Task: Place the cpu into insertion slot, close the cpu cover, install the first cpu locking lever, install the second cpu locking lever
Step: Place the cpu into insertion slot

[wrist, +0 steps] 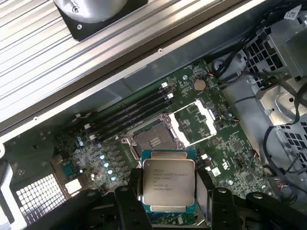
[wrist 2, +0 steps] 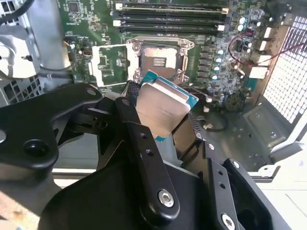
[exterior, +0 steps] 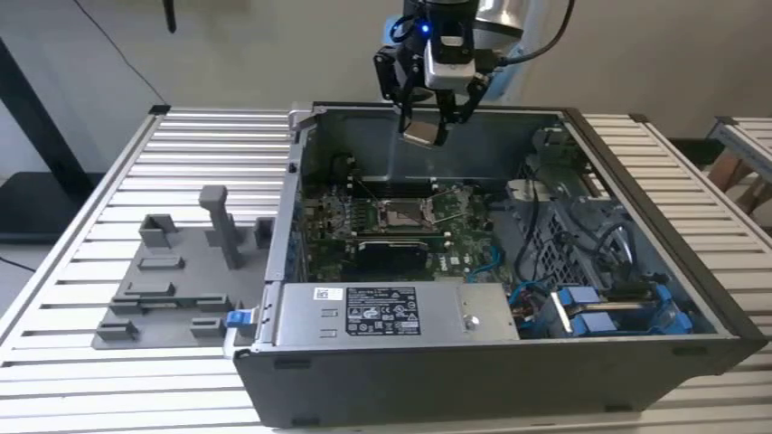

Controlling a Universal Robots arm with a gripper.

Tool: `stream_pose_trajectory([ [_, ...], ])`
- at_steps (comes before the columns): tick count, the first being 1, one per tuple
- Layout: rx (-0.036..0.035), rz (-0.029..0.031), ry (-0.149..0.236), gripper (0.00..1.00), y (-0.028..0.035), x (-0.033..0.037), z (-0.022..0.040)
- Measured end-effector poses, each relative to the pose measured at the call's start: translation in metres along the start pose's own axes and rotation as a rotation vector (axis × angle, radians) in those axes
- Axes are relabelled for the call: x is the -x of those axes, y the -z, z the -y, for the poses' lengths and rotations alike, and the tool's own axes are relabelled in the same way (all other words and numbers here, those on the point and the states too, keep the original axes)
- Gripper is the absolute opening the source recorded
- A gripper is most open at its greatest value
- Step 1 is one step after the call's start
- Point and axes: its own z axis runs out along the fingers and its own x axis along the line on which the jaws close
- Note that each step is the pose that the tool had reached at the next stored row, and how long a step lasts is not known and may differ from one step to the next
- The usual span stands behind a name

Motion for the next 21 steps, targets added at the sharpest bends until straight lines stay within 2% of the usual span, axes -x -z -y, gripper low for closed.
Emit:
stream_pose_trajectory([
  [12, 0.0032, 0.0144, -0.167, 0.55, -0.0025, 0.0001, 0.0002],
  [13, 0.0037, 0.0167, -0.193, 0.55, -0.0029, 0.0001, 0.0003],
  [21, 0.0057, 0.0258, -0.299, 0.55, -0.0041, 0.0001, 0.0004],
])
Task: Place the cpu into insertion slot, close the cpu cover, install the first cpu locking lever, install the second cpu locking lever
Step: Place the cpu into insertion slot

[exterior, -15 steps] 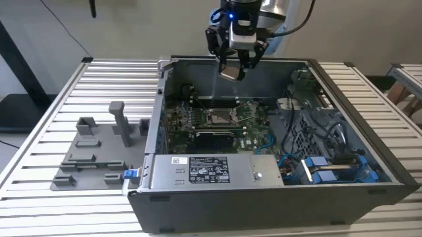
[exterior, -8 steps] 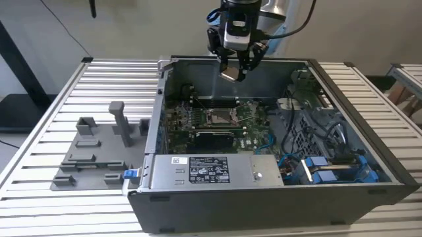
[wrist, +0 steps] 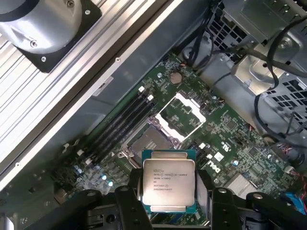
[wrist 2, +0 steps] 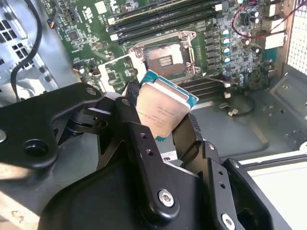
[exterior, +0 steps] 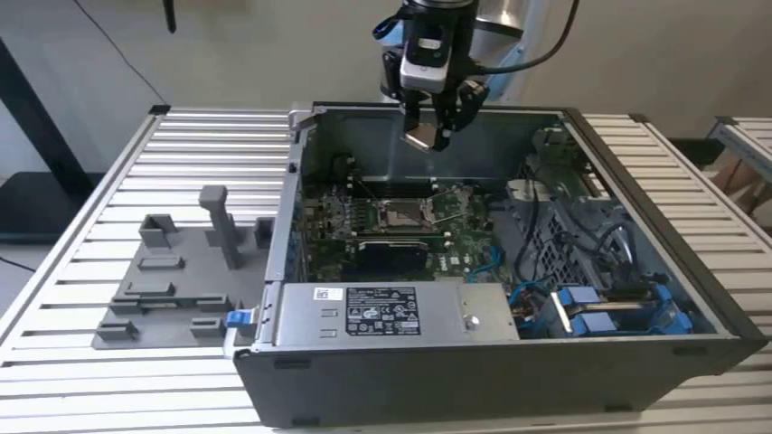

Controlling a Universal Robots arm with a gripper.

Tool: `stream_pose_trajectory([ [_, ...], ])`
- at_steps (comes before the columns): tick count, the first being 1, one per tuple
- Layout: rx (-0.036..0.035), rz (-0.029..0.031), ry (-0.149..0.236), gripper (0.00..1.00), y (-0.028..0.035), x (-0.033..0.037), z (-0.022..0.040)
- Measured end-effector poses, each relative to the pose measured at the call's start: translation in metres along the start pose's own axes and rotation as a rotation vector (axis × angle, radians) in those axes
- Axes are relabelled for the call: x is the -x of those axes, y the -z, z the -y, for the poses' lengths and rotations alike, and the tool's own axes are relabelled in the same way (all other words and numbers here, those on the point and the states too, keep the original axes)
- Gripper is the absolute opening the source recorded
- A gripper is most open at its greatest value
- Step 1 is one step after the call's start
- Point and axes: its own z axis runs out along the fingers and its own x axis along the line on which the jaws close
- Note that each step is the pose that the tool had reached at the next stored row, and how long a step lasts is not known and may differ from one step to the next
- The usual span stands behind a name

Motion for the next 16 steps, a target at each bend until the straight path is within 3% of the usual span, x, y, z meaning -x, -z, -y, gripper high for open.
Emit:
stream_pose_trajectory([
  [16, 0.0039, 0.0175, -0.203, 0.55, -0.0028, 0.0, 0.0002],
])
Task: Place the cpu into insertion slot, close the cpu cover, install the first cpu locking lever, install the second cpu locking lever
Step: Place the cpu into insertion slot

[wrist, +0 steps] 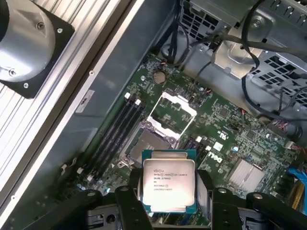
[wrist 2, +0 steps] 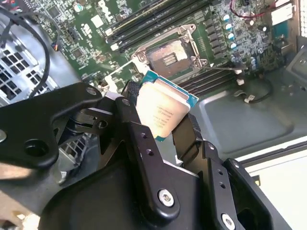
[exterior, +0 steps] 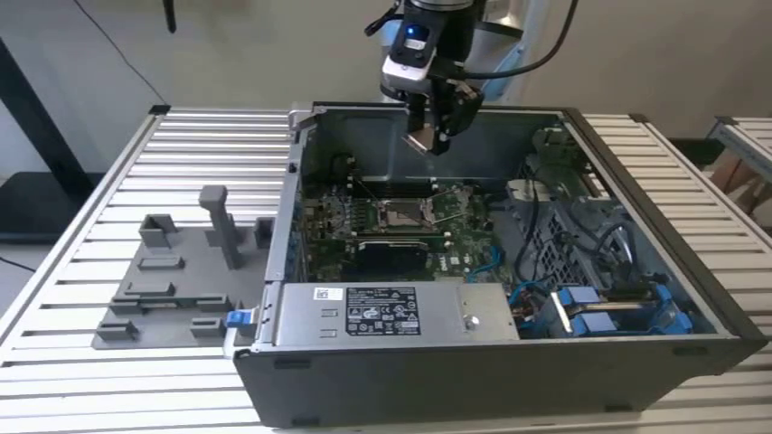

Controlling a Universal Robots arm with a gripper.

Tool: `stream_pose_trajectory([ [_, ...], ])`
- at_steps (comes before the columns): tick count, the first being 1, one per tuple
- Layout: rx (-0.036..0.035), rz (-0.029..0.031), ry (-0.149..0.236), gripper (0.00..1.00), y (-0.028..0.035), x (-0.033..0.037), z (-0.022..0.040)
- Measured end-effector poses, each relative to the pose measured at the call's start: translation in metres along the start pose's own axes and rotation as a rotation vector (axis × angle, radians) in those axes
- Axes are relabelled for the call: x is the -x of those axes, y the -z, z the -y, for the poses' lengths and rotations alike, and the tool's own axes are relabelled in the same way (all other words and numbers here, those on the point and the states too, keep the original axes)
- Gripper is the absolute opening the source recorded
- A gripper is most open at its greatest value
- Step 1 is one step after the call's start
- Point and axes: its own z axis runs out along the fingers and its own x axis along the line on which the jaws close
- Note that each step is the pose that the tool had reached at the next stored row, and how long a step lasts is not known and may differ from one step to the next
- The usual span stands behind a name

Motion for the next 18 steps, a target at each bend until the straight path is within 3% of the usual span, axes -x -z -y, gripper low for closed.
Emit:
stream_pose_trajectory([
  [18, 0.0035, 0.0189, -0.225, 0.55, -0.0013, 0.0, 0.0001],
])
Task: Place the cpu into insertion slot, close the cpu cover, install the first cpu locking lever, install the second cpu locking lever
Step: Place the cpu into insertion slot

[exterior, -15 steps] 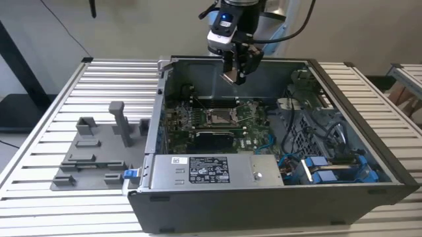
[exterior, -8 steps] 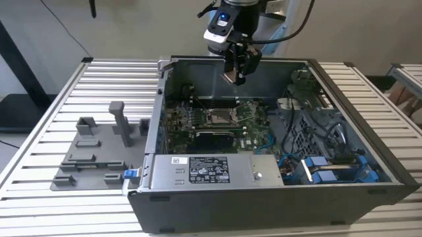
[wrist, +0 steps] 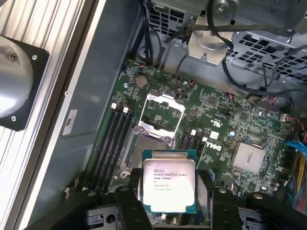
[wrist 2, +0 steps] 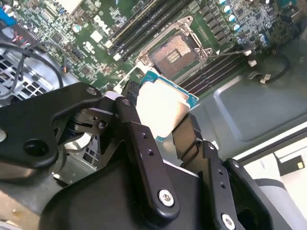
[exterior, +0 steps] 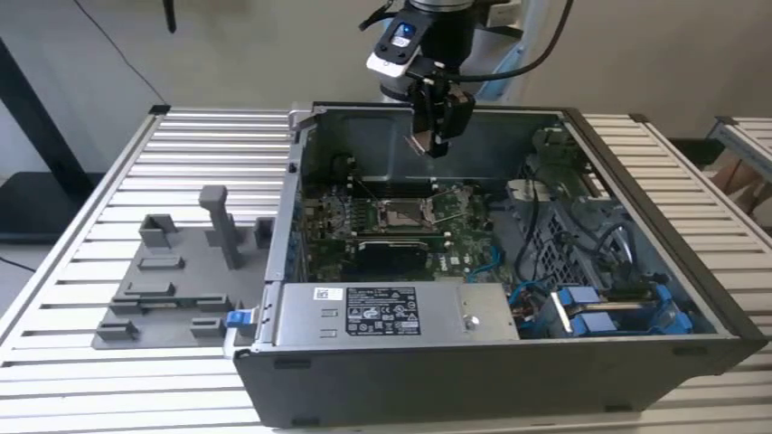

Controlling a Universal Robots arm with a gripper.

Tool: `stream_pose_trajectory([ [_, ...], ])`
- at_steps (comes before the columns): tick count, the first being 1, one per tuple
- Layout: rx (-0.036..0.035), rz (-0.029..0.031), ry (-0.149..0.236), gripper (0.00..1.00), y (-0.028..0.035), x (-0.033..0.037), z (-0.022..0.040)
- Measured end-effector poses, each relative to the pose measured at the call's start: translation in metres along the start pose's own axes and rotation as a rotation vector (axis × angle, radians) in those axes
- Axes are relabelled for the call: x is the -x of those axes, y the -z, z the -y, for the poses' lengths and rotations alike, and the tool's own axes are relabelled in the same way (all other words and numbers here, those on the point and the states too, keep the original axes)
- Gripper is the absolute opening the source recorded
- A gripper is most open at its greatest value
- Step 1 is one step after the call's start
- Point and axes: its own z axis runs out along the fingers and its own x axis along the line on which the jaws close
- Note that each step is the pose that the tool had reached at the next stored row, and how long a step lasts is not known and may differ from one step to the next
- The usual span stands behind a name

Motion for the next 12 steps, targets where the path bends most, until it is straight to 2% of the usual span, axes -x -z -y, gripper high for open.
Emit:
stream_pose_trajectory([
  [12, 0.0028, 0.0123, -0.144, 0.55, -0.0013, -0.0001, 0.0001],
])
